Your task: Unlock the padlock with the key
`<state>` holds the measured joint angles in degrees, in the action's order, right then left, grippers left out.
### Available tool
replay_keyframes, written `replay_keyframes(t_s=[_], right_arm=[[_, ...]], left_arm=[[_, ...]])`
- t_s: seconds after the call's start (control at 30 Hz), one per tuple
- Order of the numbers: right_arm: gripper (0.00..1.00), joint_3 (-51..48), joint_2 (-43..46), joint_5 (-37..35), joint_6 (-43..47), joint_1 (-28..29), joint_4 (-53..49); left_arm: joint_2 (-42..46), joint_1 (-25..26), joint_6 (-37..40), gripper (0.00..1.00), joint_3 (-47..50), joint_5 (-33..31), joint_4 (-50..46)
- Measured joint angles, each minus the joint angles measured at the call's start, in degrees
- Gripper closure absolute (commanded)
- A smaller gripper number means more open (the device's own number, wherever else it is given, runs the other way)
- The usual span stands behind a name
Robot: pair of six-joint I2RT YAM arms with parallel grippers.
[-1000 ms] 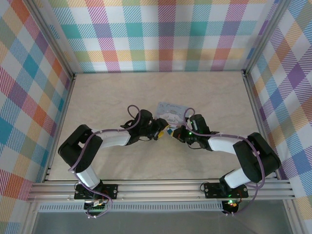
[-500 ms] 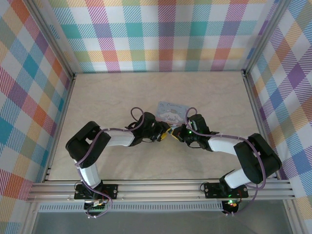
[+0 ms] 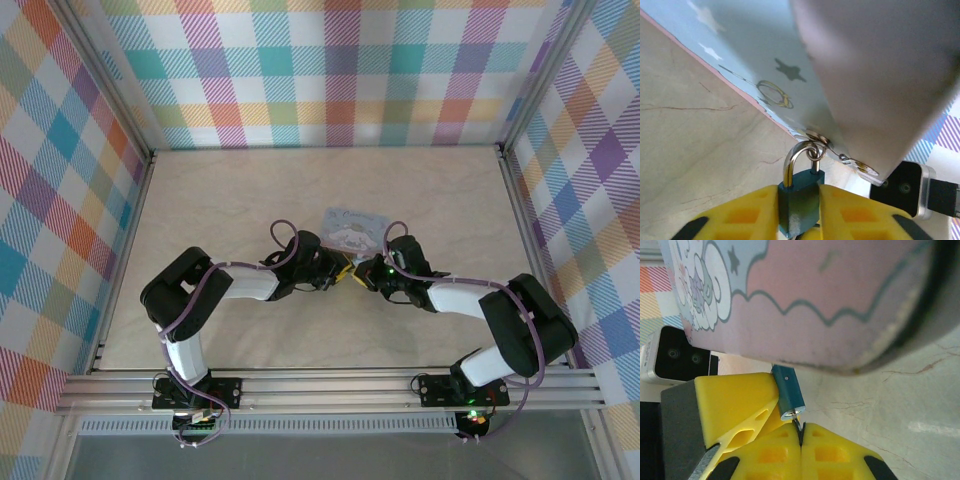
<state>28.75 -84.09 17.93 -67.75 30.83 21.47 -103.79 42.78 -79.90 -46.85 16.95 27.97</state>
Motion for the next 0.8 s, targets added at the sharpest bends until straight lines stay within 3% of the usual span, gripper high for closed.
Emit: replay_keyframes(t_s=[0.2, 0.4, 0.6, 0.8], right_arm=[[0.68, -0.44, 3.61, -1.51, 0.24, 0.02, -2.27], [0.55, -0.48, 10.27, -4.87, 5.57, -0.5, -9.7], [0.39, -0.24, 17.29, -8.55, 15.37, -2.03, -18.53], [0.1, 2.64, 27.39, -15.5, 29.62, -2.27, -25.31]], left_arm=[[0.0, 0.22, 0.2, 0.97, -0.35, 0.0, 0.28], [0.0, 0.22, 0.85, 0.98, -0.76, 0.0, -0.42], [0.0, 0.22, 1.31, 0.97, -0.98, 0.02, -0.83], [0.0, 0.22, 1.36, 0.98, -1.01, 0.04, -0.83]])
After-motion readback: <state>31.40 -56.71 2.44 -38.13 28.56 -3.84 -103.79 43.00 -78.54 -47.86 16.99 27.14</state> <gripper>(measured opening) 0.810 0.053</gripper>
